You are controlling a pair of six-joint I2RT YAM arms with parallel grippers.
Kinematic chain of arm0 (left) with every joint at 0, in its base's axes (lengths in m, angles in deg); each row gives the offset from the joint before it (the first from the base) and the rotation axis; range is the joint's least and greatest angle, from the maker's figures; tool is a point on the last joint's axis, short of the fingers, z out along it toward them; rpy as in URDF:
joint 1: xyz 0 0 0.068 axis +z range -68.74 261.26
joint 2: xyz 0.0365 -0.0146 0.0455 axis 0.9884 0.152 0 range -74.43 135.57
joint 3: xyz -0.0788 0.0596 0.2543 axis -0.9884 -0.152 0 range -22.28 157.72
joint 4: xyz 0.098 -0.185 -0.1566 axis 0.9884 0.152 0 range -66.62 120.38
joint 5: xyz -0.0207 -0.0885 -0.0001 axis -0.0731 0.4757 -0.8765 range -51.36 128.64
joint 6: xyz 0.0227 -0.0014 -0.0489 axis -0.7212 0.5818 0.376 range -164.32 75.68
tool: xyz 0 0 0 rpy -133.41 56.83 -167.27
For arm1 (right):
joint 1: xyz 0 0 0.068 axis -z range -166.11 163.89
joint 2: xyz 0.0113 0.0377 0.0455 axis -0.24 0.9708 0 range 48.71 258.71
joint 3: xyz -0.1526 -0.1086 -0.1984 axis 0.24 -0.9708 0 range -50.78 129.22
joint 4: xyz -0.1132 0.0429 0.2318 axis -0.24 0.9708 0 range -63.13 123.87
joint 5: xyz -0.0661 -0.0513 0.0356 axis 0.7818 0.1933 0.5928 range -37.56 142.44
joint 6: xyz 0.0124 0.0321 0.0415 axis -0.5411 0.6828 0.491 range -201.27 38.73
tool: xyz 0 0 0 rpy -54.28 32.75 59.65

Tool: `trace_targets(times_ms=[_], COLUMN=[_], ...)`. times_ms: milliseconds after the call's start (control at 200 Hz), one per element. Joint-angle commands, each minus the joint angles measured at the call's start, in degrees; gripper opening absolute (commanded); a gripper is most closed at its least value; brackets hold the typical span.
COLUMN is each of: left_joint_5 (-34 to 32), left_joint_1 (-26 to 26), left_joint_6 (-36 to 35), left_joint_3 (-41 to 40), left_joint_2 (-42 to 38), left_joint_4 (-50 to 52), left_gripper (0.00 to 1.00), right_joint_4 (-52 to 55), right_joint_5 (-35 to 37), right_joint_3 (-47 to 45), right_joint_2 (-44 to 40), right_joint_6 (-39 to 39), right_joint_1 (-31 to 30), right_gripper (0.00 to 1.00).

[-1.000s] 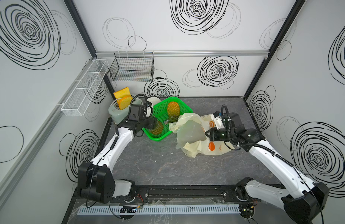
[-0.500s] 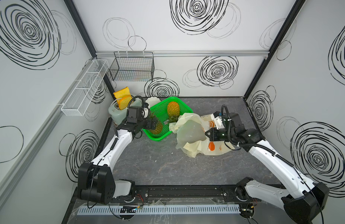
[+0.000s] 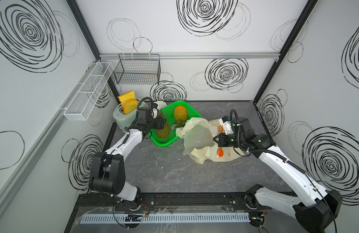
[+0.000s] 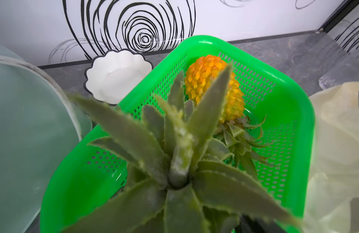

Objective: Place the pineapple into a plastic bag & tie a knot
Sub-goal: Pick up the pineapple from the basket.

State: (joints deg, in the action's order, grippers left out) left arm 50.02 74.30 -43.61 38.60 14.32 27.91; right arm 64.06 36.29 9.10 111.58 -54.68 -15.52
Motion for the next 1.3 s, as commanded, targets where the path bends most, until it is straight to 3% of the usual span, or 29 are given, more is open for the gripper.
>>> trace_targets(times_ms=[0,105,310,415,850,1296], left_joint_5=[0.71,1.91,1.46,1.04,3.38,-0.44], left_joint_1=[-0.06,0.02,-0.07,-0.07,0.63,0.86], left_joint_6=[-0.55,-0.89,-1.02,-0.81,5.69,18.49], left_joint_3=[2.44,4.72,5.07,4.24,-3.22,-10.65], left_joint_2=[2.37,4.95,6.96,6.26,-8.39,-34.58], left_joint_4=[-2.43,-0.68,-0.55,-1.5,-12.62,-12.7], left_gripper=[0.85,0.7,0.28,0.0,0.0,0.0], right_joint_4=[0.46,0.46,0.6,0.65,0.73,-0.37], right_joint_5=[-0.38,-0.29,-0.21,-0.21,-0.44,-3.55], right_joint_3=[-0.43,-0.44,-0.16,0.05,0.53,4.21], right_joint_2=[-0.65,-0.56,-0.29,-0.29,0.0,1.08], right_joint_6=[0.39,0.39,0.22,0.13,-0.13,3.4], right_joint_1=[0.3,0.31,0.38,0.54,0.62,0.71], right_gripper=[0.0,0.0,0.0,0.0,0.0,0.0])
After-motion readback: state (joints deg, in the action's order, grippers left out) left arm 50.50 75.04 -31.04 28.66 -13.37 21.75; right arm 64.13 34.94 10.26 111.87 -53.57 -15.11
